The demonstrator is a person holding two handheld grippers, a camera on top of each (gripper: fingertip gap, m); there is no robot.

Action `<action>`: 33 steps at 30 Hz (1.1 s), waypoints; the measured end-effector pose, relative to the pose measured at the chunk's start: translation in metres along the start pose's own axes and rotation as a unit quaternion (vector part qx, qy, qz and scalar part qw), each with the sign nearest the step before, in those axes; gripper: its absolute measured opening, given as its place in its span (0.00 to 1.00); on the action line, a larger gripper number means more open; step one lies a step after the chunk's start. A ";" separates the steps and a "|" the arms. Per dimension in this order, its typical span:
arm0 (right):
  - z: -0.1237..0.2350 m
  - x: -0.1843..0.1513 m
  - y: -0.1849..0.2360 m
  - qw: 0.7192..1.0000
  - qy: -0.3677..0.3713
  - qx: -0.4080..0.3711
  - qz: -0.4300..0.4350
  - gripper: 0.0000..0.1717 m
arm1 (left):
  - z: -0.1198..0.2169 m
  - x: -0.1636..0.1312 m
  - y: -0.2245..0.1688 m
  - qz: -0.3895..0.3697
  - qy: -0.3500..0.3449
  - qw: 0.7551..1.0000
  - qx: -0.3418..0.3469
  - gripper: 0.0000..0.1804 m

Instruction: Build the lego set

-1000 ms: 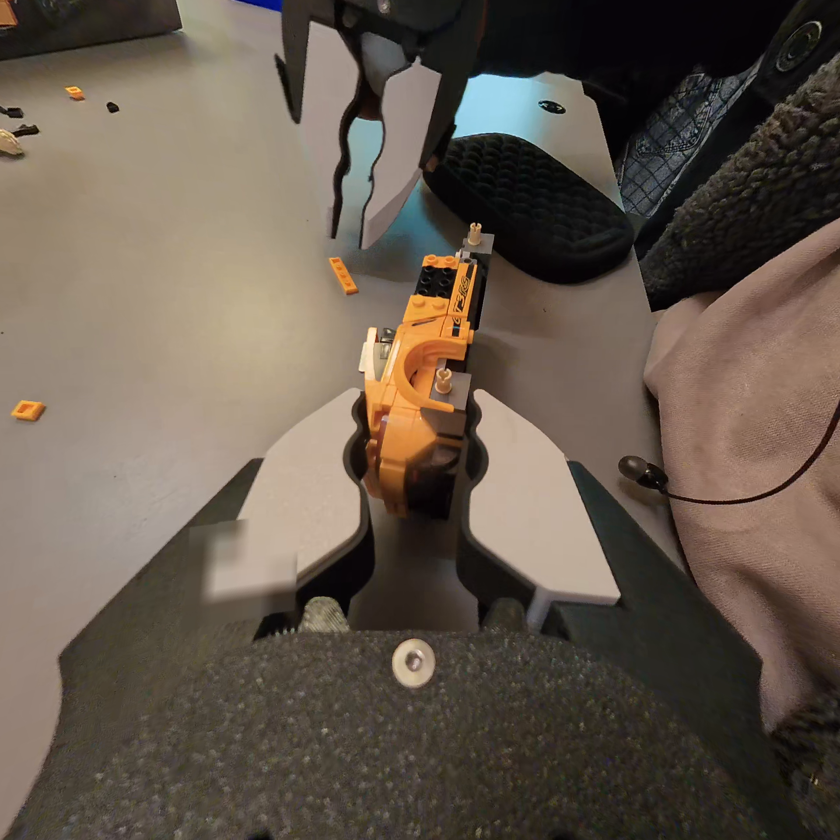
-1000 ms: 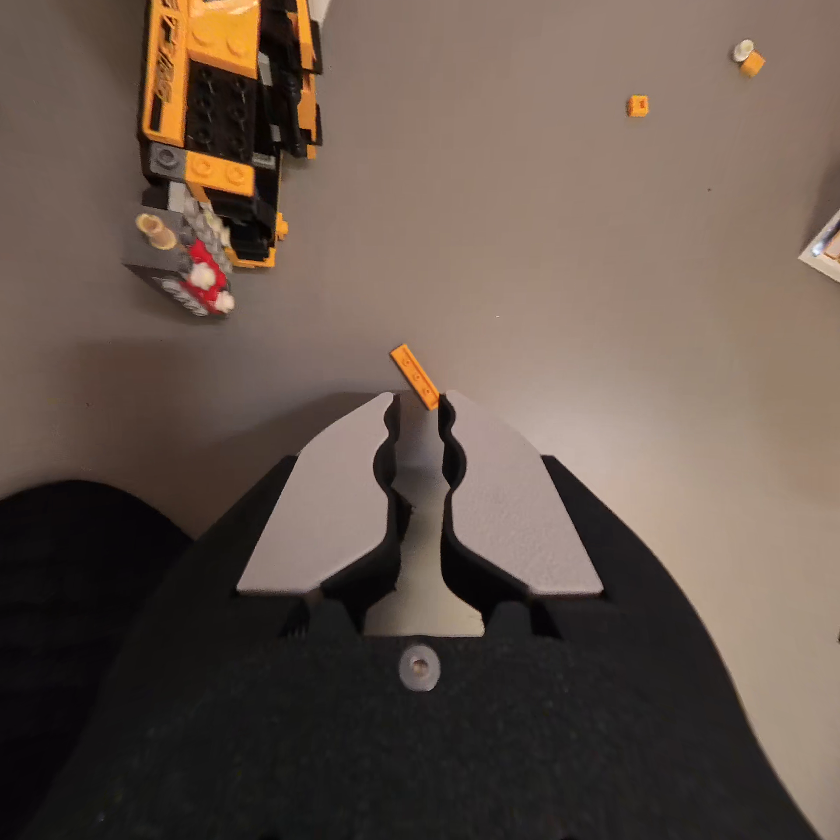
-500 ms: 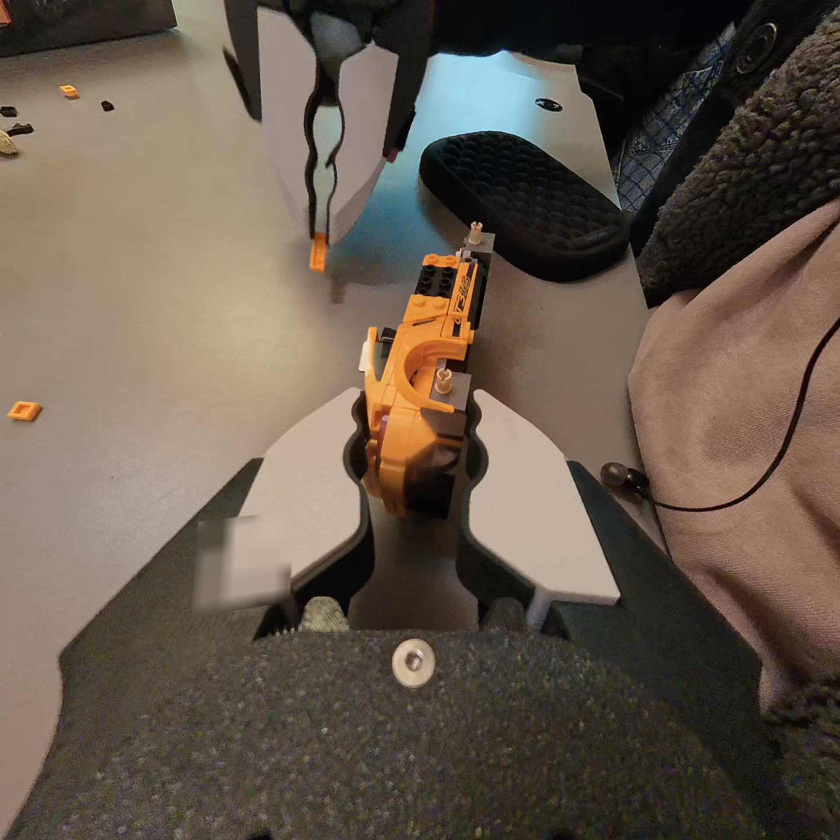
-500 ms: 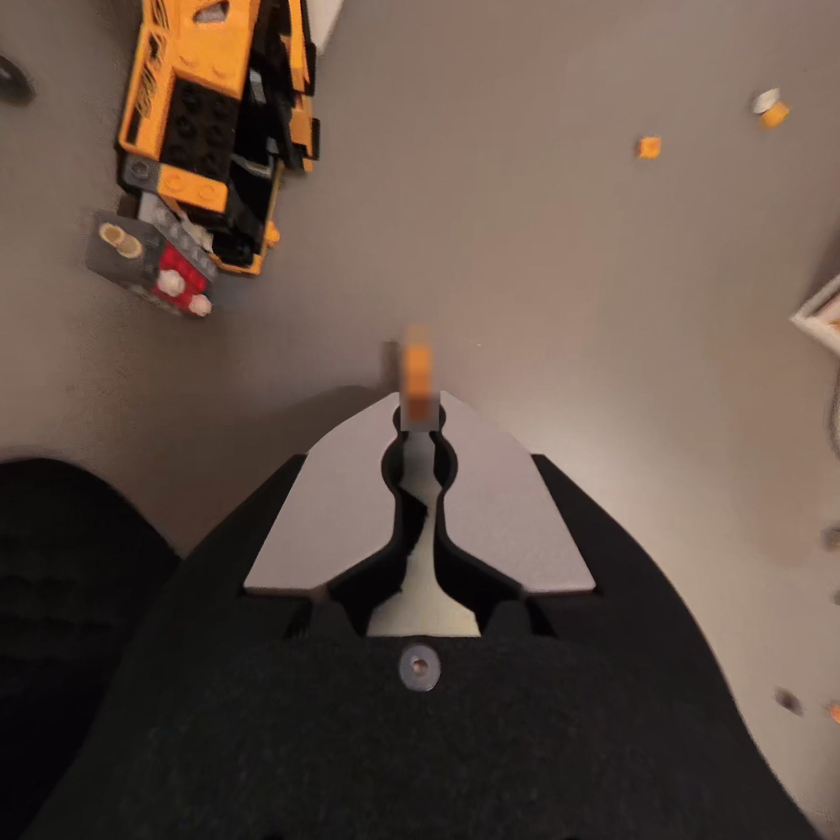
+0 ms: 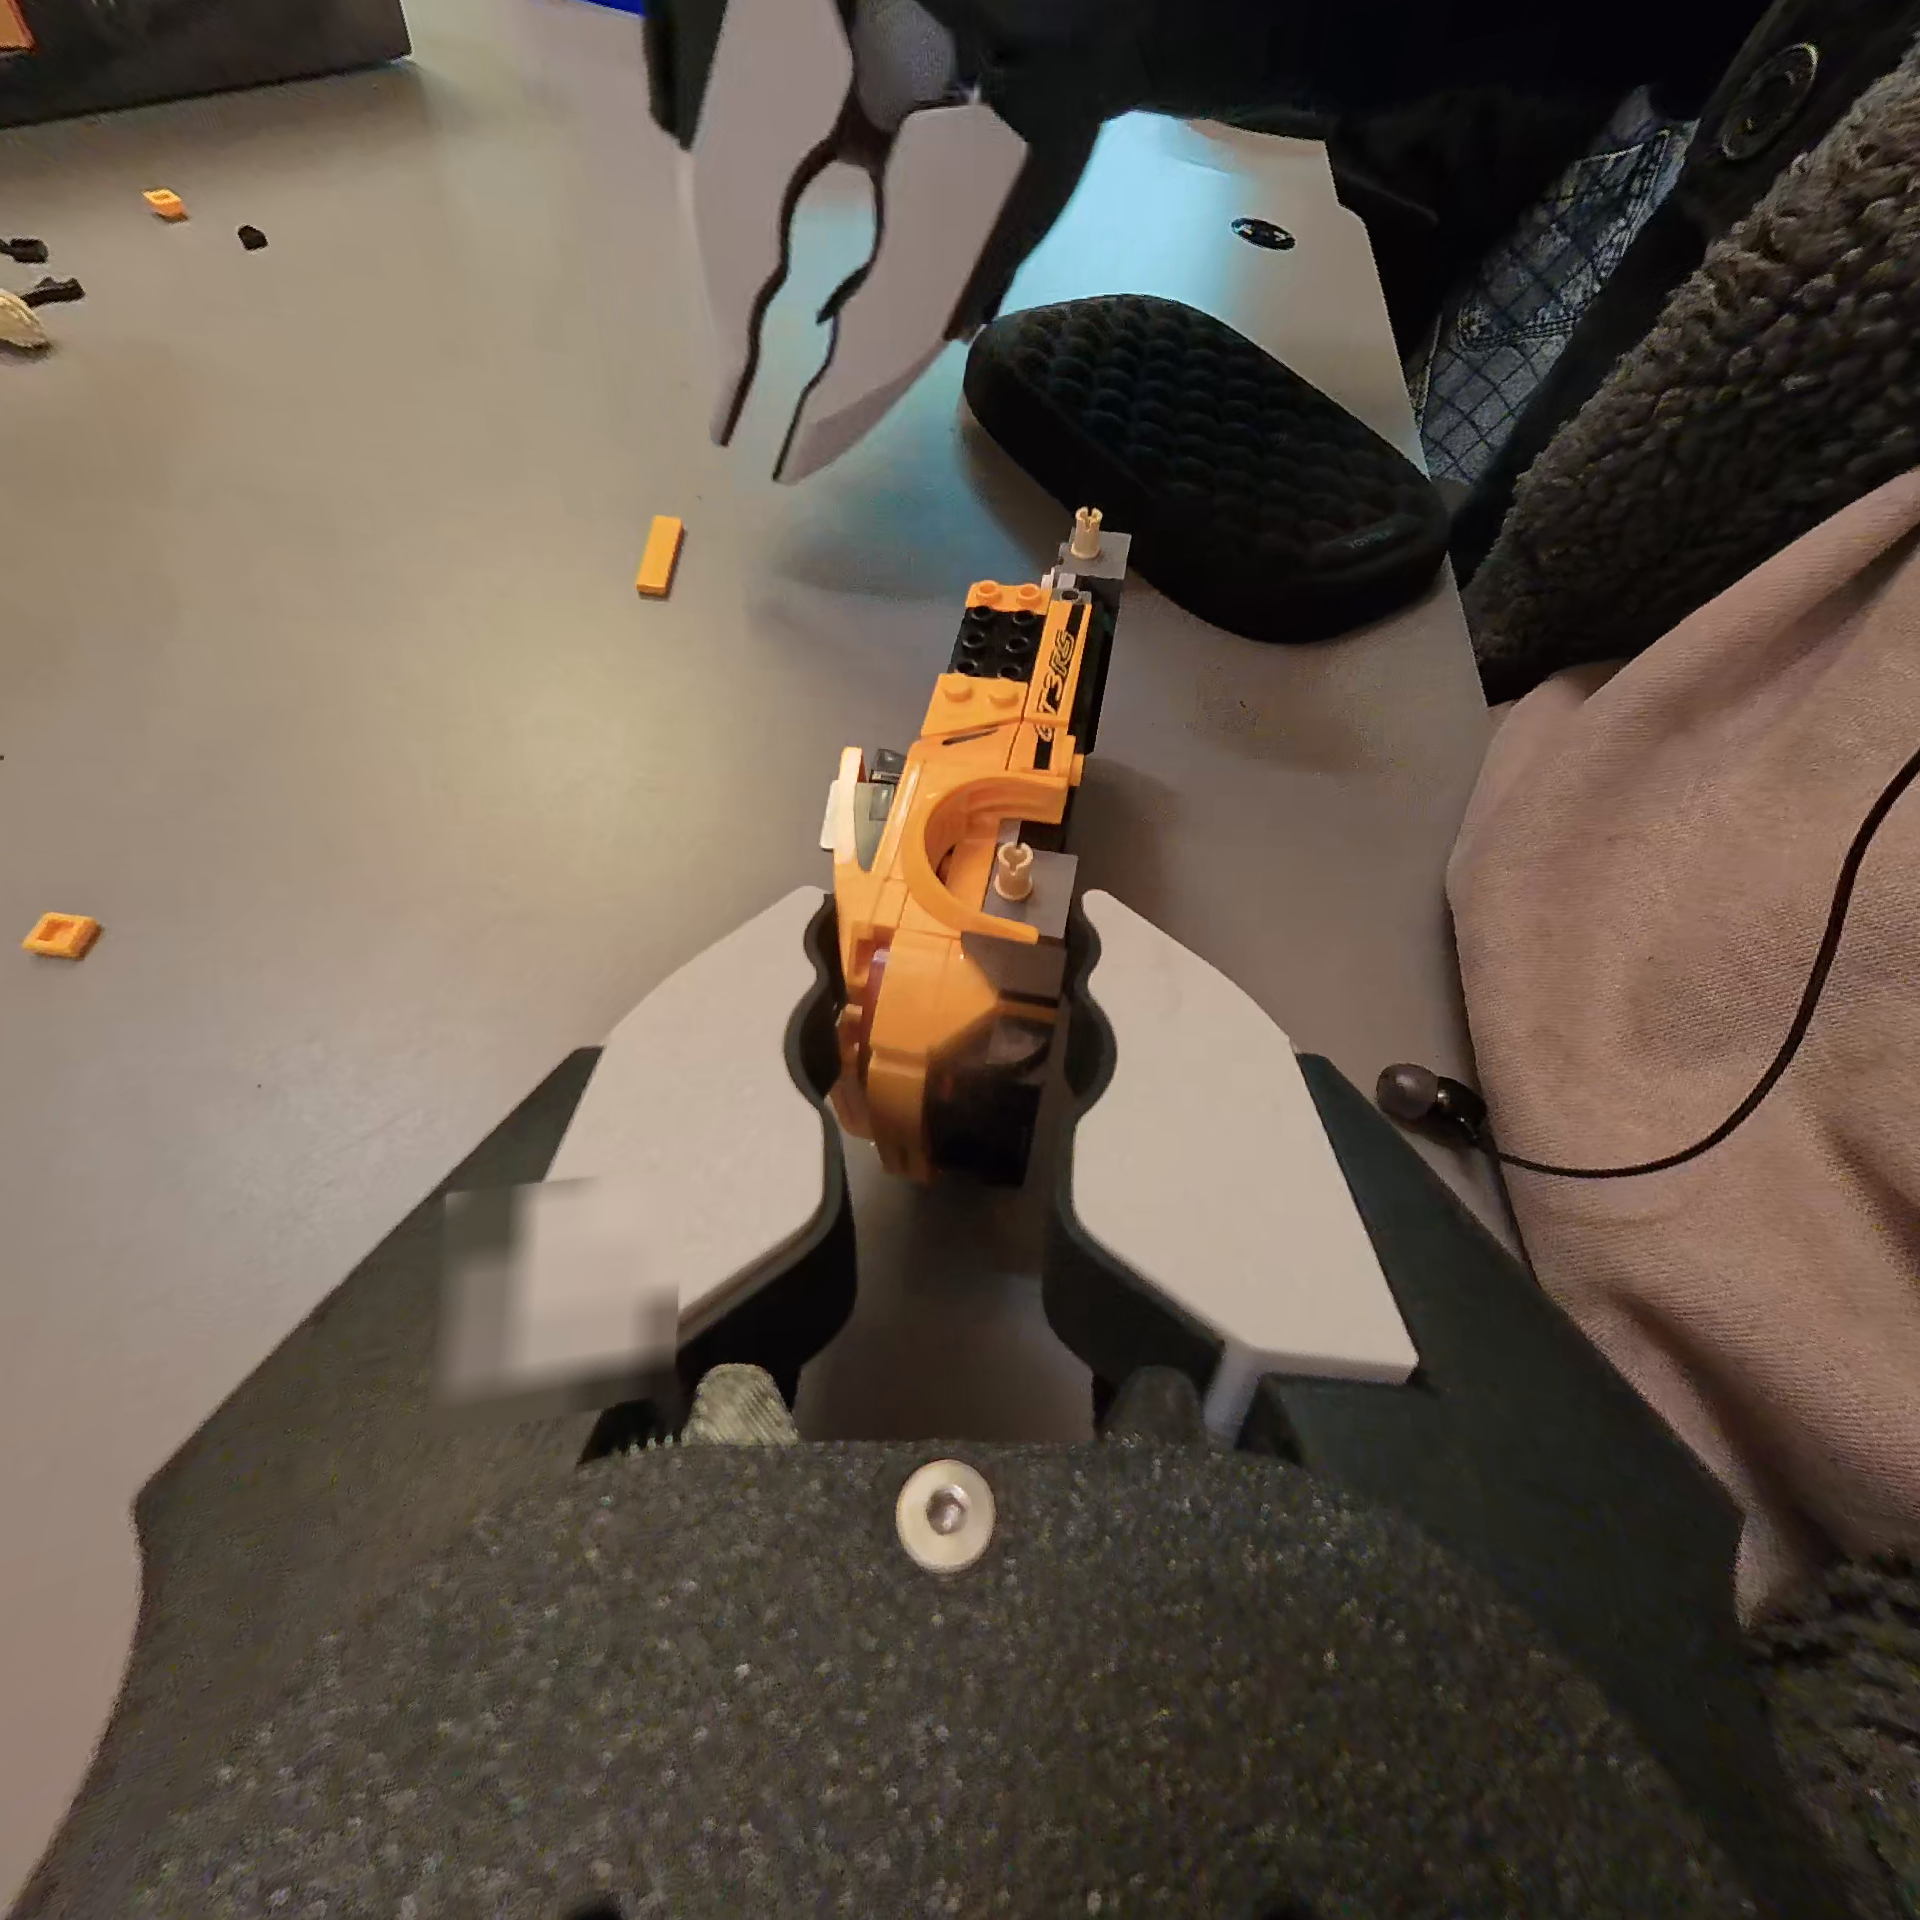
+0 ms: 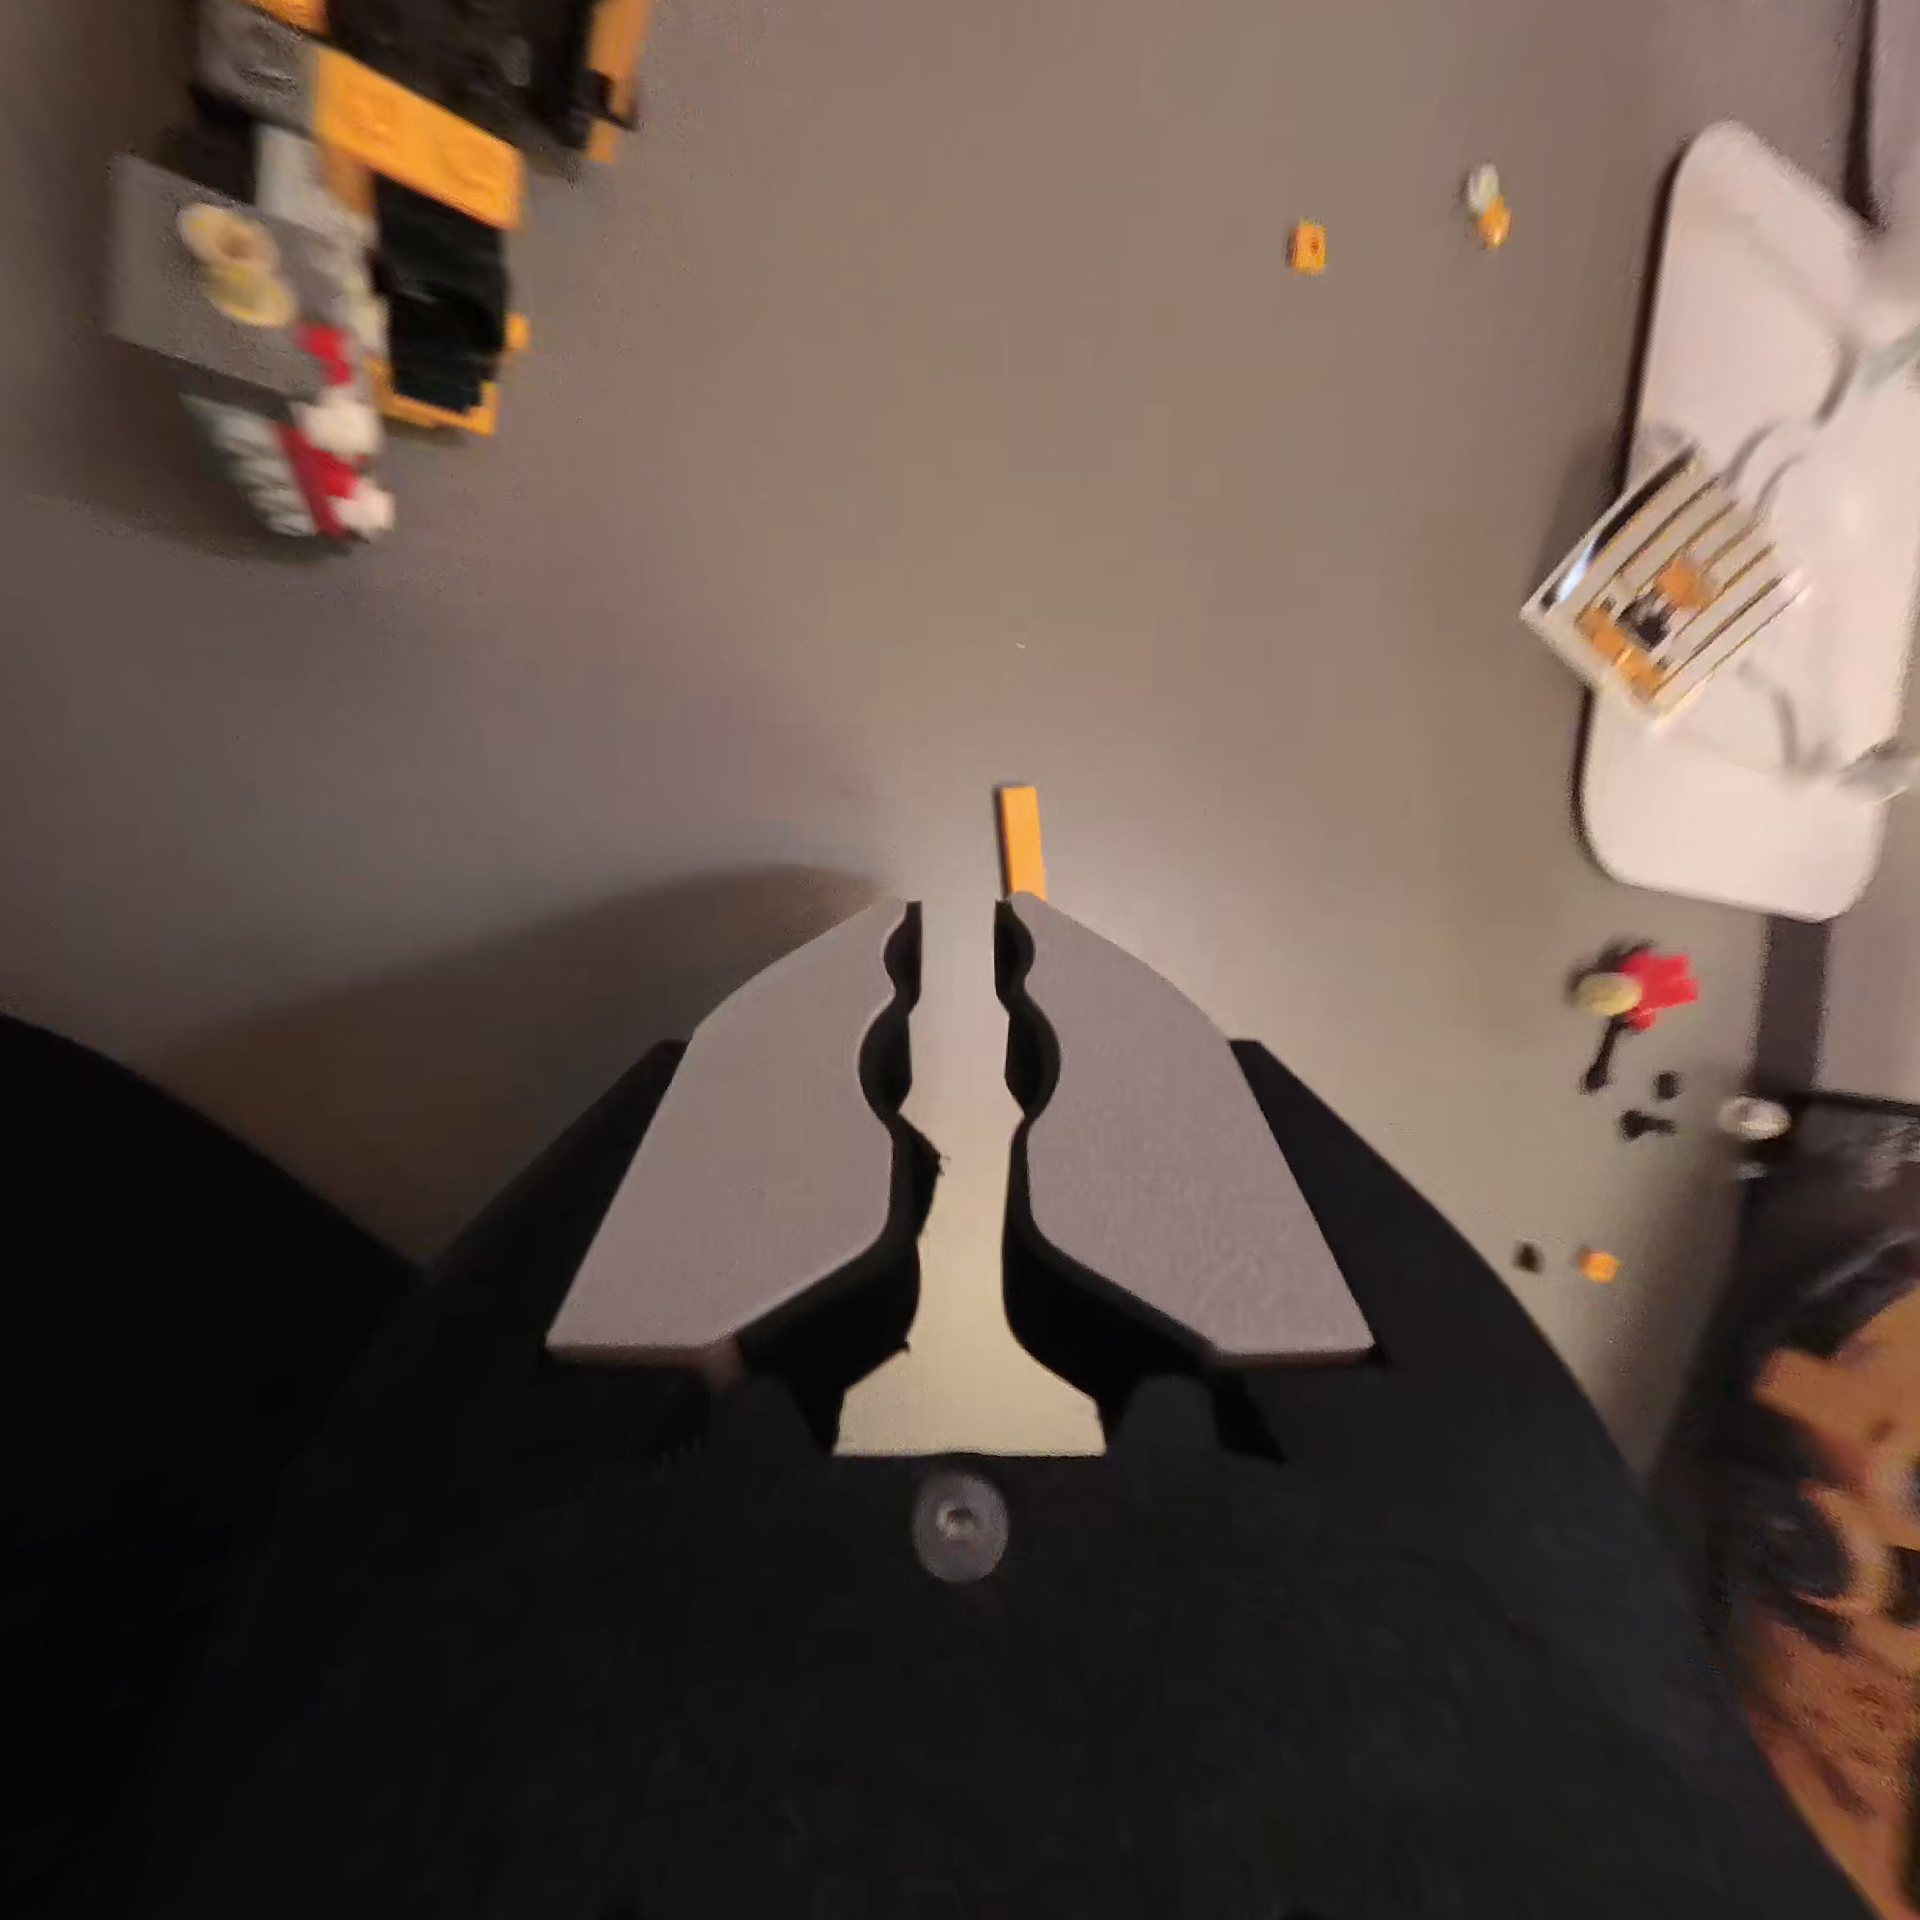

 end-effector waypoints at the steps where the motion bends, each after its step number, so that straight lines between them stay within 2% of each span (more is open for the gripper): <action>1: -0.004 -0.005 -0.005 1.000 -0.006 0.019 -0.022 0.07 | 0.000 0.000 0.000 0.000 0.000 1.000 0.000 0.22; 5: -0.020 -0.011 -0.032 0.992 -0.021 0.099 -0.075 0.07 | -0.001 0.000 0.001 0.004 -0.002 1.000 -0.002 0.22; 11: -0.040 0.000 -0.044 0.979 0.025 0.197 -0.045 0.07 | -0.002 0.001 0.003 -0.001 -0.002 1.000 0.004 0.22; 16: -0.038 0.011 -0.041 0.974 0.028 0.221 -0.052 0.04 | -0.003 0.003 0.003 -0.014 -0.001 0.999 0.030 0.22; 21: 0.004 0.072 -0.019 0.971 -0.046 0.229 -0.050 0.04 | -0.007 0.006 0.001 -0.032 0.004 0.997 0.065 0.22; 24: 0.018 0.097 -0.001 0.972 -0.025 0.233 -0.029 0.04 | -0.008 0.007 0.000 -0.033 0.006 0.996 0.077 0.22; 28: 0.018 0.104 0.013 0.972 0.014 0.231 -0.027 0.04 | -0.008 0.007 0.001 -0.034 0.010 0.995 0.093 0.22; 33: 0.017 0.101 0.014 0.972 0.026 0.227 -0.052 0.04 | -0.008 0.007 0.000 -0.036 0.012 0.994 0.099 0.22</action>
Point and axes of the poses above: each gripper's, where its closed fingertips meet, z back along the fingers, x out of its top, y = z × x across the jaws, the point moved 8 cm from there along z, back along the fingers, and after that the axes turned 9 degrees about y, right-handed, at the moved point
